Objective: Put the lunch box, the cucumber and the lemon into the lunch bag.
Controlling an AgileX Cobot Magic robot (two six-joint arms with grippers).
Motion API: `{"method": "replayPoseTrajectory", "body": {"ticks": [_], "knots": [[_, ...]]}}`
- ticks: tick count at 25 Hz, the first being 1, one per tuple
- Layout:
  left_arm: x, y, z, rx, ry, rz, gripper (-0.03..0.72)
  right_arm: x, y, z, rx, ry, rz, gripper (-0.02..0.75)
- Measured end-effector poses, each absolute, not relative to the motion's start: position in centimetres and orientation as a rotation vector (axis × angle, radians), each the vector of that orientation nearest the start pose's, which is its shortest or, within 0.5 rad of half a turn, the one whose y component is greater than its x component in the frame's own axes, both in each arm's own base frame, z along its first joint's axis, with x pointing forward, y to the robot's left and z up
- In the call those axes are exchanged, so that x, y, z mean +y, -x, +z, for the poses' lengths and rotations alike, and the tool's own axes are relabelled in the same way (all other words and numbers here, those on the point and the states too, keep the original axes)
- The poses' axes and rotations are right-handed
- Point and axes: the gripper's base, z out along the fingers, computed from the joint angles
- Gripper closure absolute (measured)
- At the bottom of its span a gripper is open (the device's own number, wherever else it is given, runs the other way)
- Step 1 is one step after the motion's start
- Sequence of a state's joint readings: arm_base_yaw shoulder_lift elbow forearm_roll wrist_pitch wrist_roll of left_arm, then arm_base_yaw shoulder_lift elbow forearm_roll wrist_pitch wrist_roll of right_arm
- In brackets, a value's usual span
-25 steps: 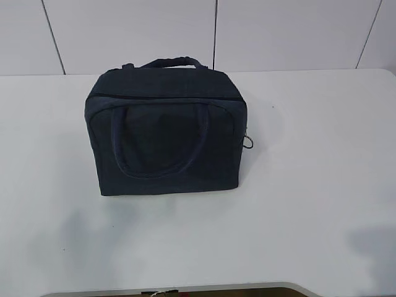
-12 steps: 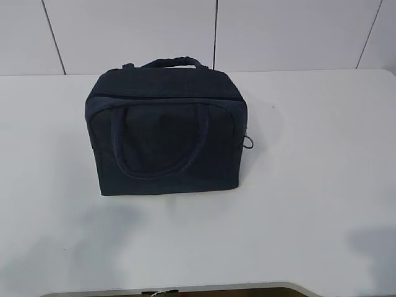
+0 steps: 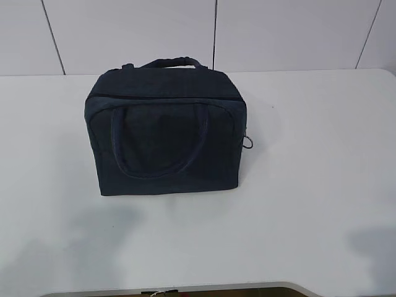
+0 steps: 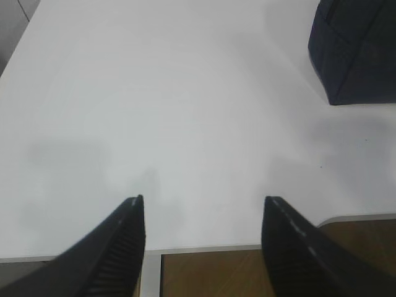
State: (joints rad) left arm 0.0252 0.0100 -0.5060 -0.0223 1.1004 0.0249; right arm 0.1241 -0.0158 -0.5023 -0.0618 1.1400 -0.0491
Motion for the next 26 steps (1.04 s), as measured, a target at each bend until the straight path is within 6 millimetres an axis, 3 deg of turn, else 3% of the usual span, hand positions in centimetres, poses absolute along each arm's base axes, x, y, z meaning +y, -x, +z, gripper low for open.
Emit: {"method": "replayPoseTrajectory", "body": {"ticks": [26], "knots": [[-0.2,0.55,27.54,2.089,-0.001,0.003,0.257,-0.64,1.04,27.16,2.097,0.176,-0.03,0.31]]}}
